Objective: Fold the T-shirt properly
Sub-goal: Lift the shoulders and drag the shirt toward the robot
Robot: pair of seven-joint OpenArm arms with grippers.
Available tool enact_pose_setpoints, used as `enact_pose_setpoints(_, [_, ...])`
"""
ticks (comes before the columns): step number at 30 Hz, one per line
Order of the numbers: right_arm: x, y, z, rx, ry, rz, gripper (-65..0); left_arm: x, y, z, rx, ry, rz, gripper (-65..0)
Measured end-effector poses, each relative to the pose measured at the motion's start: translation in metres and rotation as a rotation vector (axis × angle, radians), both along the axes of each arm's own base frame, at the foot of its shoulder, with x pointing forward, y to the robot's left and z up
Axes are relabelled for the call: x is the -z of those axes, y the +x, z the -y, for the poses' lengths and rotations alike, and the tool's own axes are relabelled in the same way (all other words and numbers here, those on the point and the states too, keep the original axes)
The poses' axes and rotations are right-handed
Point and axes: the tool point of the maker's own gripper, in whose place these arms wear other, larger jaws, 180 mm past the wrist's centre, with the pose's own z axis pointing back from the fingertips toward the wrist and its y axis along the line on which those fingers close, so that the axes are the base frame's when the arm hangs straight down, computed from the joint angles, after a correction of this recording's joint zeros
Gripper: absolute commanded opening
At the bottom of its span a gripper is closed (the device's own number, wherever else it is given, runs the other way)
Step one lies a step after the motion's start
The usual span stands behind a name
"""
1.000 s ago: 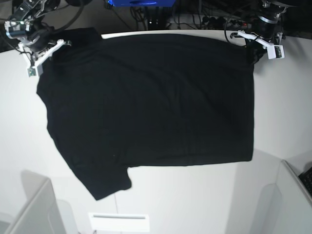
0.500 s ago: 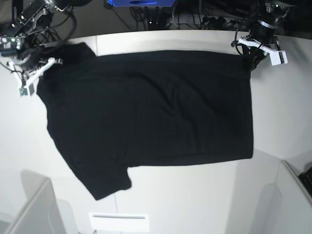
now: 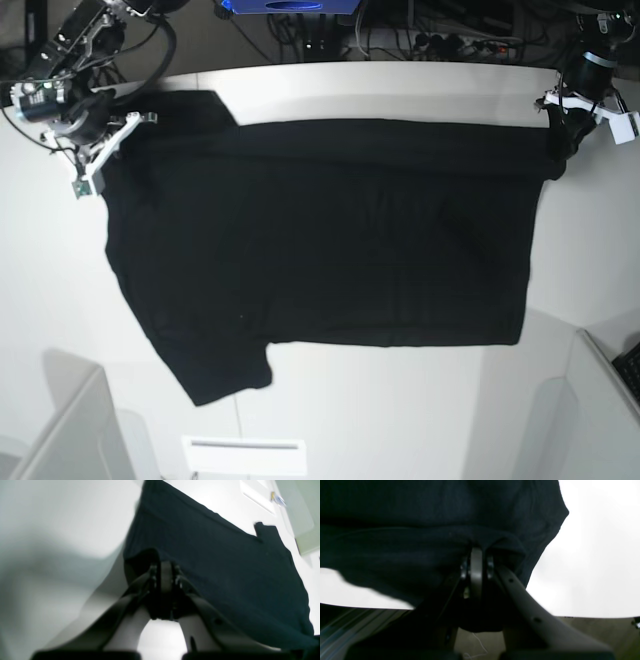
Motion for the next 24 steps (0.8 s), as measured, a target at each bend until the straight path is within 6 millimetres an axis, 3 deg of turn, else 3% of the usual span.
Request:
enact_pose_setpoints(7, [-0.008, 0.022, -0.016, -0.059, 0.012, 0.043, -65.0, -0.005, 0.012, 0.001, 0.005, 0.001, 0.029, -65.0])
enact_pose_setpoints(12, [-0.015, 0.040, -0.033, -0.123, 0.018, 0.081, -65.0, 0.002, 0.029, 0.010, 0.072, -0.012, -0.039, -65.0])
enact_pose_setpoints(15, [-0.017, 0.050, -0.045, -0.161, 0.034, 0.095, -65.0, 0.012, 0.032, 0.003, 0.079, 0.075, -0.110, -65.0])
enact_pose_setpoints(18, [-0.018, 0.061, -0.047, -0.159, 0.051, 0.108, -65.0, 0.020, 0.033, -0.003, 0.055, 0.127, -0.153, -65.0])
enact_pose_setpoints(24, [-0.017, 0.075, -0.046, -0.152, 0.067, 0.116, -65.0, 0.014, 0.048, -0.009, 0.047, 0.195, -0.137, -65.0])
